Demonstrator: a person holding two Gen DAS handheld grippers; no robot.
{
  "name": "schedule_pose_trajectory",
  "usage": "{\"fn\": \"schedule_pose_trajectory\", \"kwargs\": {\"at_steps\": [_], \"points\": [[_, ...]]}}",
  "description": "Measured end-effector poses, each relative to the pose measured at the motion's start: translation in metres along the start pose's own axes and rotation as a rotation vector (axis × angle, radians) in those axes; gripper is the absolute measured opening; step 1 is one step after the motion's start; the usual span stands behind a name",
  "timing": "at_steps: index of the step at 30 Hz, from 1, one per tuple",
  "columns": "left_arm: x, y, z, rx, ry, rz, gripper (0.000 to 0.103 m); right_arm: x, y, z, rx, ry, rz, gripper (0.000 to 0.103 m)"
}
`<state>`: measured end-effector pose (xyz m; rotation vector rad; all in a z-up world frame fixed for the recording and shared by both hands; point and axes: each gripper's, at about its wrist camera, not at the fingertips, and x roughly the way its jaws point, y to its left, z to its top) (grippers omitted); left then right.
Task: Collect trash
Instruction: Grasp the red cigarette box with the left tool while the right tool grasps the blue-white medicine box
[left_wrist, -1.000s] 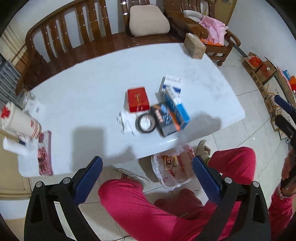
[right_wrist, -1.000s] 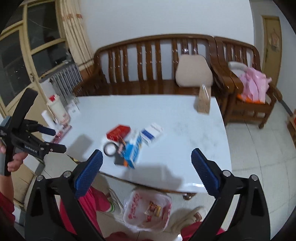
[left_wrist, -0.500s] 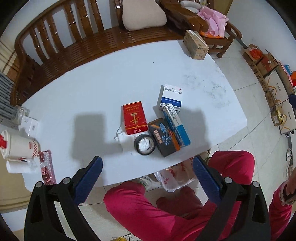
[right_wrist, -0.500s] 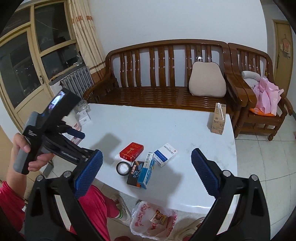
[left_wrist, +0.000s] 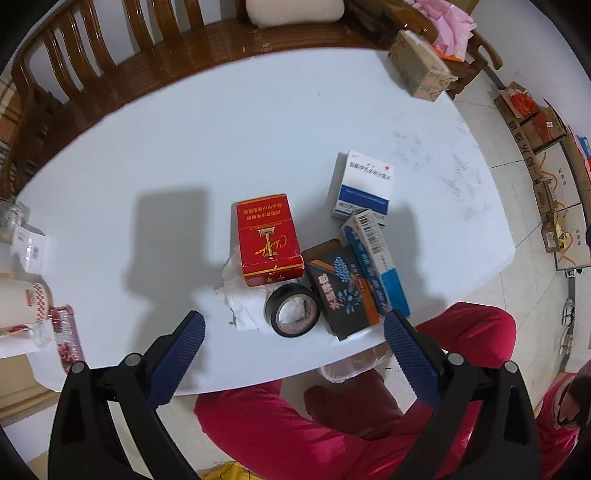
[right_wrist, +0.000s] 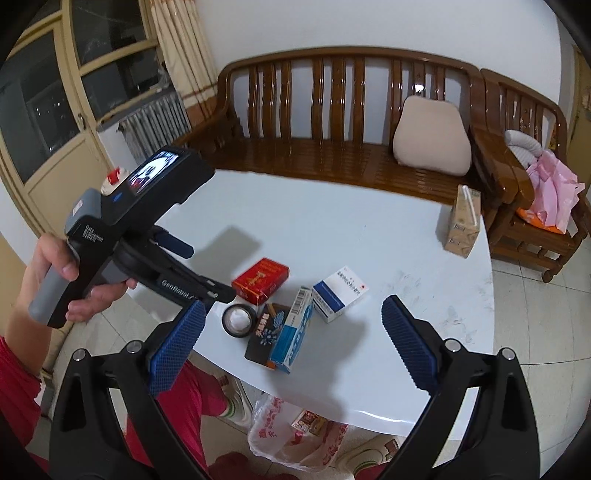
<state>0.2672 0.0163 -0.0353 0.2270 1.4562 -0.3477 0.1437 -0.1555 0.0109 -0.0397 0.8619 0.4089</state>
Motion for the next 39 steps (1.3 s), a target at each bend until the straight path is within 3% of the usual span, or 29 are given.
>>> {"fn": "schedule_pose_trajectory", "kwargs": {"at_steps": [7, 11, 22, 25, 29, 32, 34, 36, 39], "points": [[0.046, 0.015, 0.023, -0.031, 0.077, -0.012, 0.095, 0.064, 0.003, -0.012, -0.05, 0.123, -0.031, 0.094], [0.068, 0.027, 0.035, -0.063, 0.11, -0.026, 0.095, 0.107, -0.002, -0.025, -0.031, 0.199, -0.003, 0.094], [0.105, 0.04, 0.055, -0.079, 0.154, -0.042, 0.095, 0.166, -0.019, -0.036, 0.048, 0.286, 0.048, 0.086], [0.111, 0.04, 0.058, -0.074, 0.159, -0.045, 0.095, 0.173, -0.02, -0.037, 0.052, 0.303, 0.052, 0.07], [0.117, 0.037, 0.06, -0.053, 0.155, -0.035, 0.095, 0.18, -0.023, -0.04, 0.06, 0.319, 0.057, 0.065], [0.118, 0.036, 0.061, -0.055, 0.147, -0.044, 0.092, 0.185, -0.023, -0.041, 0.067, 0.335, 0.076, 0.048], [0.12, 0.034, 0.063, -0.053, 0.148, -0.046, 0.07, 0.187, -0.022, -0.041, 0.071, 0.342, 0.078, 0.037], [0.125, 0.038, 0.059, -0.062, 0.162, -0.059, 0.065, 0.188, -0.022, -0.04, 0.072, 0.343, 0.076, 0.03], [0.125, 0.043, 0.061, -0.08, 0.151, -0.059, 0.057, 0.187, -0.024, -0.039, 0.076, 0.337, 0.075, 0.027]]}}
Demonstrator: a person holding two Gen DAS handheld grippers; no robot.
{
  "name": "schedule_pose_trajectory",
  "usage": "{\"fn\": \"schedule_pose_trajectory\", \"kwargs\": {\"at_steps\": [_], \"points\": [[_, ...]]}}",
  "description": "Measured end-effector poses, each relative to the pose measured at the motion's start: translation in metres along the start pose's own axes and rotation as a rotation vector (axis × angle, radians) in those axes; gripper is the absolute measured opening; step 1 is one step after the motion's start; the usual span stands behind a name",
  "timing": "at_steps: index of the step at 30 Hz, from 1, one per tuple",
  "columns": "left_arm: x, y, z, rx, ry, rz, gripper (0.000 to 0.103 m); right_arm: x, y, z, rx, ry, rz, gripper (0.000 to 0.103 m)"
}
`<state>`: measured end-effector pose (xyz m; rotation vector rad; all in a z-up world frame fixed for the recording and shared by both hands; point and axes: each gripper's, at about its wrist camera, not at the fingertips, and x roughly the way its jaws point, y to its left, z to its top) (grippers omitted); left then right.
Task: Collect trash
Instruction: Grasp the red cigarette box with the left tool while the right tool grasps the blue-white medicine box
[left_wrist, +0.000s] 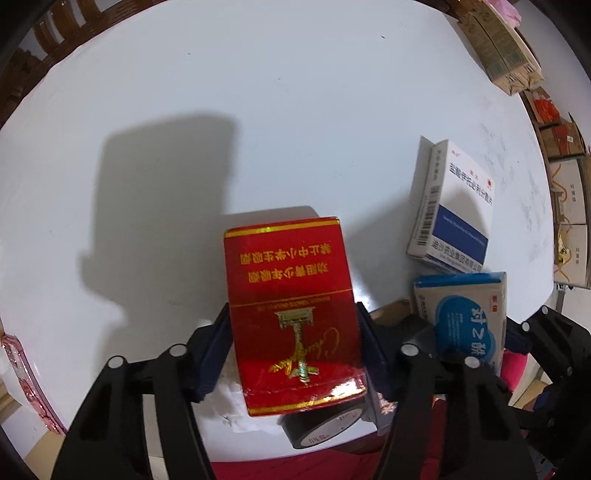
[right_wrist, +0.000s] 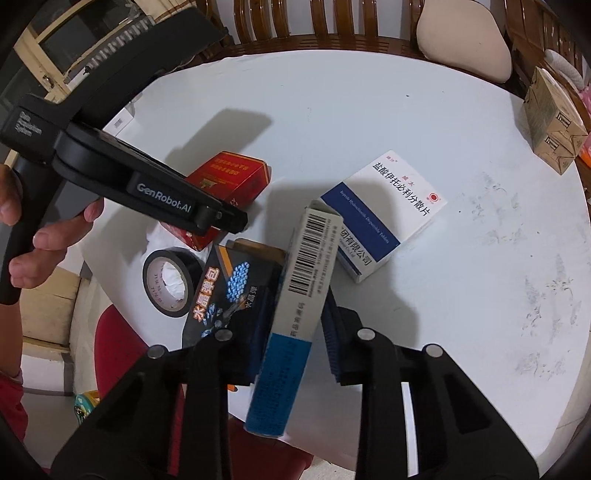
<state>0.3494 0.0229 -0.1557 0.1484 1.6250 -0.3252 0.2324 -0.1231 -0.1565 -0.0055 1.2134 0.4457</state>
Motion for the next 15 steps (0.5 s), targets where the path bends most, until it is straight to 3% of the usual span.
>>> {"fn": "schedule_pose_trajectory", "kwargs": {"at_steps": [15], "points": [[-0.035, 0.003, -0.028, 0.012, -0.142, 0.049, 0.056, -0.025, -0.002, -0.009, -0.023, -0.05, -0.07, 0.022]]}}
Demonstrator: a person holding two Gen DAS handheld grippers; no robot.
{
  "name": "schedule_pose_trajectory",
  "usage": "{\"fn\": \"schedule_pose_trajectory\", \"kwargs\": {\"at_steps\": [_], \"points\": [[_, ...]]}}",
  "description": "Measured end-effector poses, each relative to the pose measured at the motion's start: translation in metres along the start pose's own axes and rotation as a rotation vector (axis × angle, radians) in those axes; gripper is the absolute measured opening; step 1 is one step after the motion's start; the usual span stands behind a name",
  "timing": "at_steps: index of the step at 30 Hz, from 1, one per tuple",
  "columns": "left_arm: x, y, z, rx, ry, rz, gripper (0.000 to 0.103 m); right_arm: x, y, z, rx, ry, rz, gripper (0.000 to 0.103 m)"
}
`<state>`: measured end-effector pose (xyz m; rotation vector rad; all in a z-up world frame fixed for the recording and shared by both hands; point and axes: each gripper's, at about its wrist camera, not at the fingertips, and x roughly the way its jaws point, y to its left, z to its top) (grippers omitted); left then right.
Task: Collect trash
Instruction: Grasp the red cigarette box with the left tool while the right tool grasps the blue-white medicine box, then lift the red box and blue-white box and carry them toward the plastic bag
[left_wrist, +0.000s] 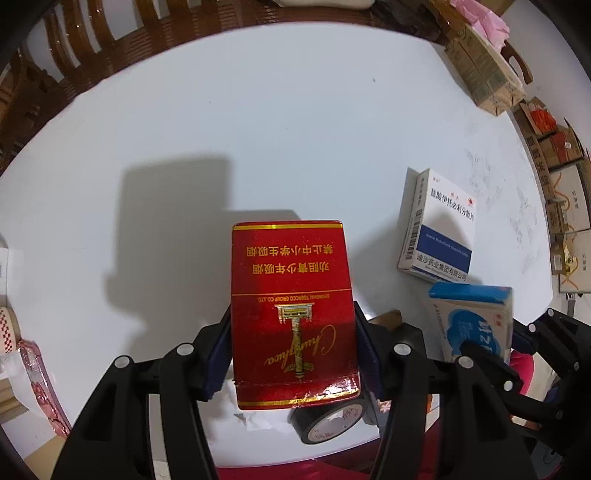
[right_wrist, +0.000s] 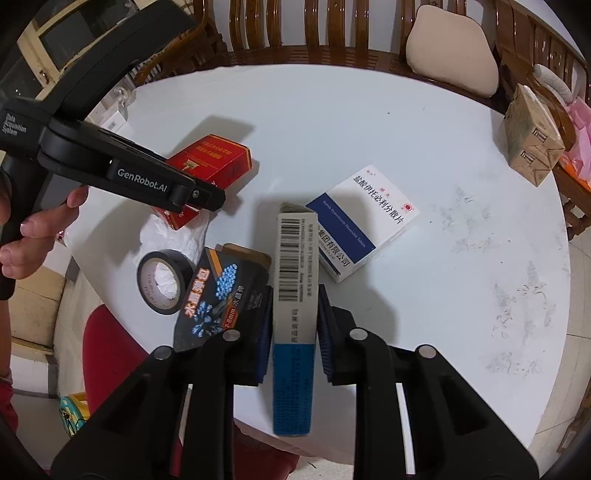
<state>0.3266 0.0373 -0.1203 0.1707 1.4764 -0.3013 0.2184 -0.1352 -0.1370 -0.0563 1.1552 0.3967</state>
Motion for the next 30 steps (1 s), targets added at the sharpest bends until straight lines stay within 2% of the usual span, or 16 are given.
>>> {"fn": "schedule_pose_trajectory", "kwargs": {"at_steps": [4, 11, 16, 21, 25, 28, 30], "points": [[-0.015, 0.0, -0.013, -0.011, -0.037, 0.009, 0.056, -0.018, -0.001, 0.001, 0.002, -0.036, -0.01, 0.022], [-0.073, -0.004, -0.03, 0.009, -0.149, 0.045, 0.056, -0.074, 0.001, 0.005, -0.002, -0.157, -0.07, 0.022], [-0.112, -0.016, -0.06, 0.042, -0.227, 0.064, 0.056, -0.12, 0.009, 0.005, -0.011, -0.254, -0.102, 0.022], [-0.143, -0.046, -0.093, 0.089, -0.311, 0.077, 0.056, -0.162, 0.028, -0.012, -0.052, -0.327, -0.131, 0.022], [-0.155, -0.065, -0.116, 0.113, -0.332, 0.031, 0.056, -0.188, 0.046, -0.031, -0.098, -0.36, -0.147, 0.022], [-0.161, -0.078, -0.134, 0.132, -0.362, 0.058, 0.056, -0.204, 0.058, -0.047, -0.113, -0.381, -0.15, 0.022], [-0.162, -0.084, -0.147, 0.139, -0.37, 0.045, 0.056, -0.213, 0.063, -0.057, -0.119, -0.396, -0.157, 0.022]]}}
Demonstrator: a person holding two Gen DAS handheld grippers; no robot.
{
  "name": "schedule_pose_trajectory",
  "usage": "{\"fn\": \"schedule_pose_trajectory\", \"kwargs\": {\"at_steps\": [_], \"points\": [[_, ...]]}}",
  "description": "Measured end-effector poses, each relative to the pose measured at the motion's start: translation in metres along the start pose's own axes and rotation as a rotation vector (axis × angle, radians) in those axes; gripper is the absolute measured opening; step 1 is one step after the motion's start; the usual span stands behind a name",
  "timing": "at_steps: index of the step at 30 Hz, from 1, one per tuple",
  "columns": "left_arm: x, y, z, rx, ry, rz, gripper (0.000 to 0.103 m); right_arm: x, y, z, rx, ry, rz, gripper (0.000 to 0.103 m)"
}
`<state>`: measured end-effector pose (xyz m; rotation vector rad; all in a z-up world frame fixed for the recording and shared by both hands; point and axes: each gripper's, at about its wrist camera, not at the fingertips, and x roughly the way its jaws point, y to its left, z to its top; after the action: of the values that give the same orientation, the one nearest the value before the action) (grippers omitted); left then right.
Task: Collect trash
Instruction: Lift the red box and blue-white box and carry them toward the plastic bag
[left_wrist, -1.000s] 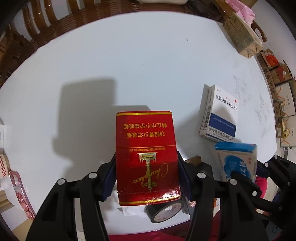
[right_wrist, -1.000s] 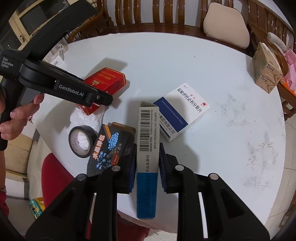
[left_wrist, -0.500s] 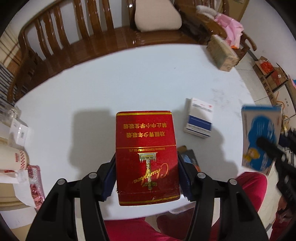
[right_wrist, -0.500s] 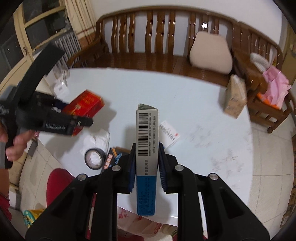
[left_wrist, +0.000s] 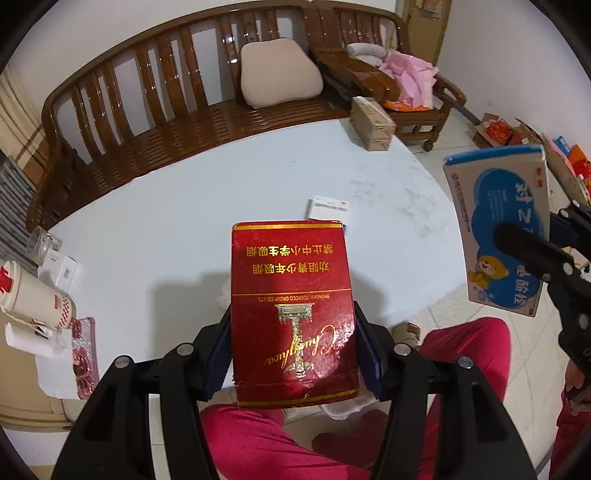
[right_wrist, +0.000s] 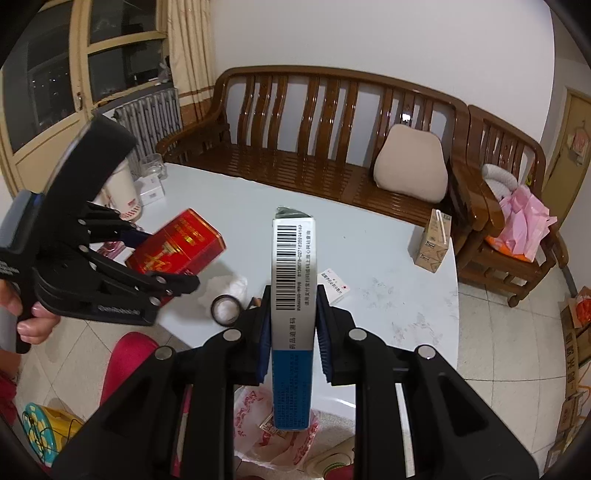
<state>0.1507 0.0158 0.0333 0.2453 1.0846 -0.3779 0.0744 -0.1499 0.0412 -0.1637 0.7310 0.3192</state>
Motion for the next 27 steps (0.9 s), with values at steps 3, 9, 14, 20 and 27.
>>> {"fn": "schedule_pose_trajectory", "kwargs": {"at_steps": [3, 9, 14, 20, 27], "points": [[0.0, -0.008, -0.014, 0.01, -0.002, 0.003, 0.056, -0.014, 0.005, -0.01, -0.007, -0.01, -0.013, 0.022], [0.005, -0.023, -0.045, 0.044, 0.003, -0.008, 0.056, -0.024, 0.018, -0.033, -0.014, 0.001, -0.024, 0.022], [0.014, -0.03, -0.066, 0.052, 0.012, -0.02, 0.056, -0.027, 0.025, -0.051, -0.002, 0.013, -0.017, 0.022], [0.031, -0.038, -0.088, 0.061, 0.034, -0.066, 0.056, -0.016, 0.033, -0.077, 0.018, 0.058, 0.006, 0.022], [0.059, -0.047, -0.113, 0.054, 0.08, -0.114, 0.056, 0.001, 0.042, -0.104, 0.038, 0.11, 0.027, 0.022]]}}
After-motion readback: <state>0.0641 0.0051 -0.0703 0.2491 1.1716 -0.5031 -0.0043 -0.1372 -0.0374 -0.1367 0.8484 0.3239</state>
